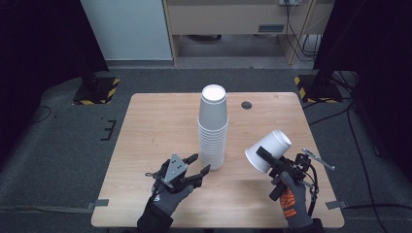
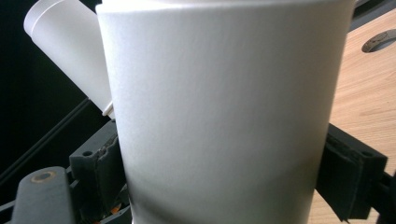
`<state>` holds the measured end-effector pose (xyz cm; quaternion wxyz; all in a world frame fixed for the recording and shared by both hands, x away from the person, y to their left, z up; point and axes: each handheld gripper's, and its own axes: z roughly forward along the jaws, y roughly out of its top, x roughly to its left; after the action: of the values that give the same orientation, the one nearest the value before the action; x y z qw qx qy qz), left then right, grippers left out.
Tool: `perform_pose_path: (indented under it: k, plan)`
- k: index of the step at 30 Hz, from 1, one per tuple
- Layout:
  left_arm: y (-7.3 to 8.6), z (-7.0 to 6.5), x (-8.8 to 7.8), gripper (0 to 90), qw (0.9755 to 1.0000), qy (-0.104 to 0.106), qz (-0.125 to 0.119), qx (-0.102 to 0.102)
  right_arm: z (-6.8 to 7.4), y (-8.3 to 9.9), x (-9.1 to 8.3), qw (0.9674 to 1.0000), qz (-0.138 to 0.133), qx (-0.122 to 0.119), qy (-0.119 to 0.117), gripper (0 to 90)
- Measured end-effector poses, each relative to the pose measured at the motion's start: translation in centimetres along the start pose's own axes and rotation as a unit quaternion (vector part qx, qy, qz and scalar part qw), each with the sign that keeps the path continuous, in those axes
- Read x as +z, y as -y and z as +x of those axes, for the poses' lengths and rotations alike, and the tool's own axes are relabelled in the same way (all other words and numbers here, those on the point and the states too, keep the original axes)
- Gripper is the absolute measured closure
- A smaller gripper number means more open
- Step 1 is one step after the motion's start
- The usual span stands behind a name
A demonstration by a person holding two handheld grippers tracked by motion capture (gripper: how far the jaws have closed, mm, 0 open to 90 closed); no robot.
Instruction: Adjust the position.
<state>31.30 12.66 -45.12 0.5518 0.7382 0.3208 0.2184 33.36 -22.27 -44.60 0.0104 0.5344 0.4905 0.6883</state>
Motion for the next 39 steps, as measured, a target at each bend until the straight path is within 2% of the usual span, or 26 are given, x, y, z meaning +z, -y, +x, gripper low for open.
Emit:
perform_pose_path:
  k: [4,22,39]
  plan:
    - [-0.3,-0.5,0.4,40.4,1.0000,0.005,-0.002,0.004,-0.1,0.0,-0.1,1.0000,-0.003,0.009,0.000,15.5]
    - [-1.1,-2.3,2.9,42.8,0.9994,0.025,-0.009,0.022,-0.2,0.1,-0.3,0.9996,-0.016,0.024,0.002,15.5]
    - [-1.2,-3.2,5.0,43.9,0.9986,0.038,-0.013,0.035,-0.7,0.2,-0.4,0.9985,-0.021,0.051,0.002,15.5]
